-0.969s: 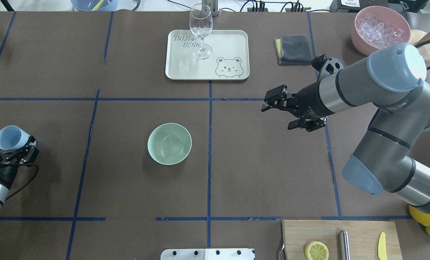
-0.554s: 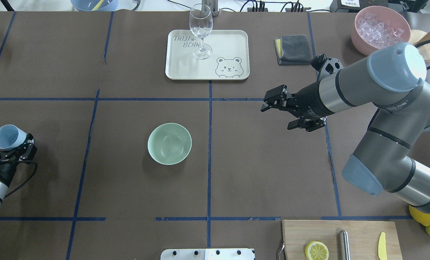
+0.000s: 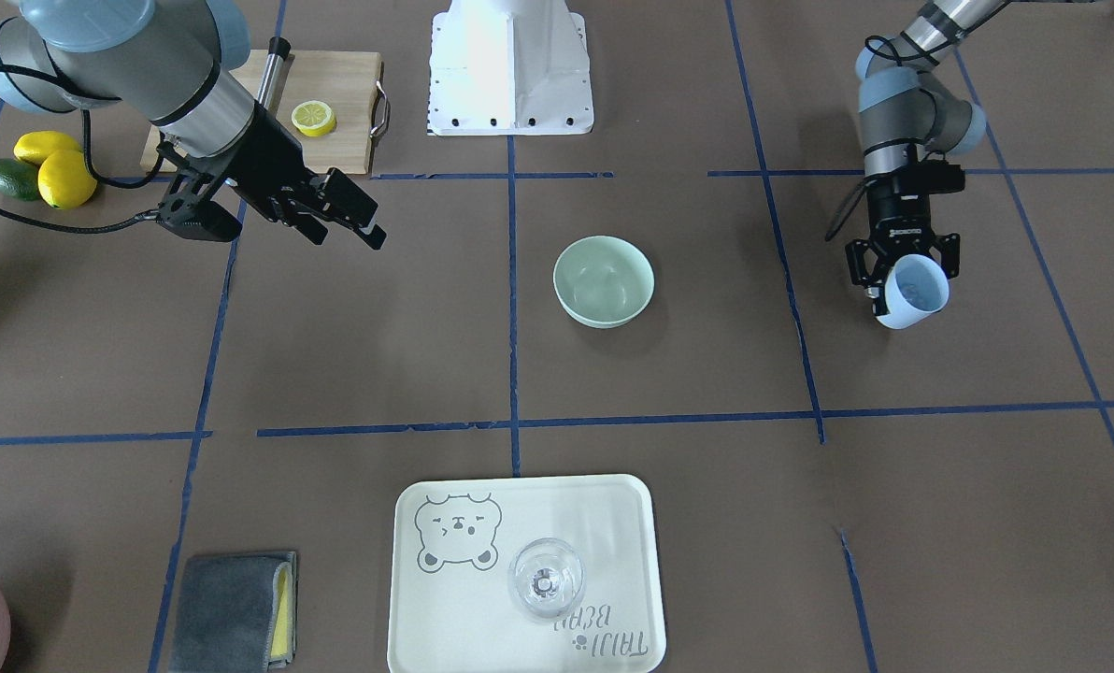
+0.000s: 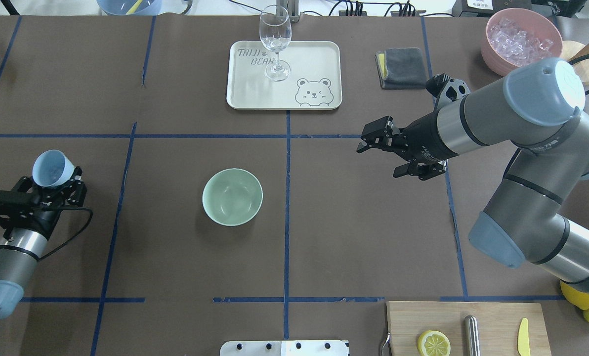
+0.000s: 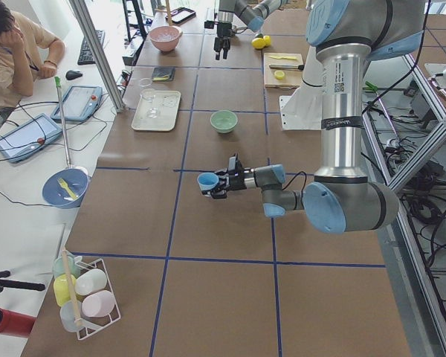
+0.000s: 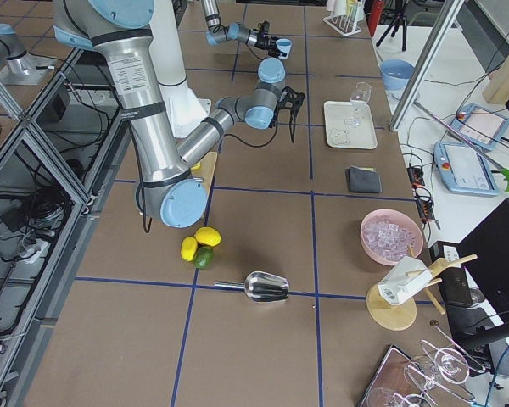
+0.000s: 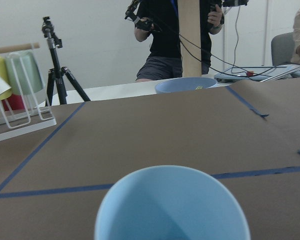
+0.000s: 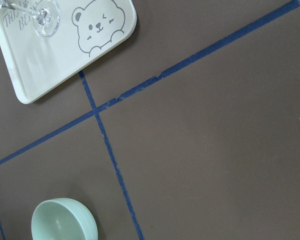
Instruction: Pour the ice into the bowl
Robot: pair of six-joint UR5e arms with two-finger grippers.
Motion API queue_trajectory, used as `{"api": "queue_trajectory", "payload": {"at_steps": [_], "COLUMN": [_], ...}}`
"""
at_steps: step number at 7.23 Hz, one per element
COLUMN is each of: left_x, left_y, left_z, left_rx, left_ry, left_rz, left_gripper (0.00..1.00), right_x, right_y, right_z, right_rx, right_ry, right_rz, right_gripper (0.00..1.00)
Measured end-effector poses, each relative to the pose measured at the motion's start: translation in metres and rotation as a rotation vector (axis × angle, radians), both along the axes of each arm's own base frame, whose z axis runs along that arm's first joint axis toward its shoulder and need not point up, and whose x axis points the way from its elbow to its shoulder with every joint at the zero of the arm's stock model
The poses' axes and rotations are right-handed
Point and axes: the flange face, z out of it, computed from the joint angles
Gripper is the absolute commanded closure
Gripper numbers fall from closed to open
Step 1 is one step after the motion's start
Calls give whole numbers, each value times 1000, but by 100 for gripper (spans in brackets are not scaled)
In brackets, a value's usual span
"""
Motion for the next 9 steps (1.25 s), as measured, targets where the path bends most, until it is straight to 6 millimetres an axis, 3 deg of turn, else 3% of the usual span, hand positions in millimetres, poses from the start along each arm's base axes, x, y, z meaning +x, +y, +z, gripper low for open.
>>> {"api": "queue_trajectory", "payload": {"at_steps": [3,4,5,7,9], "left_x": [78,96,104,119,125], "left_y": [-16,-15,-9,10,16], "left_z": [-146,-184,-211,-230,-228], "left_rx": [171,192,203,221,263], "left_ry": [-109,-209,-332,-501,-673], "left_rz": [72,99,129,194,228], "left_gripper": [100,100,100,100,100], "right_x": [0,-2,-5,-13,-18], "right_y": [0,0,0,0,3], "right_z": [10,17,25,35,38], "right_rx": [-10,-17,-27,-37,-43], "right_ry": [14,23,35,51,56], "right_rz": [4,2,-4,-13,-20], "right_gripper": [0,0,0,0,0]}}
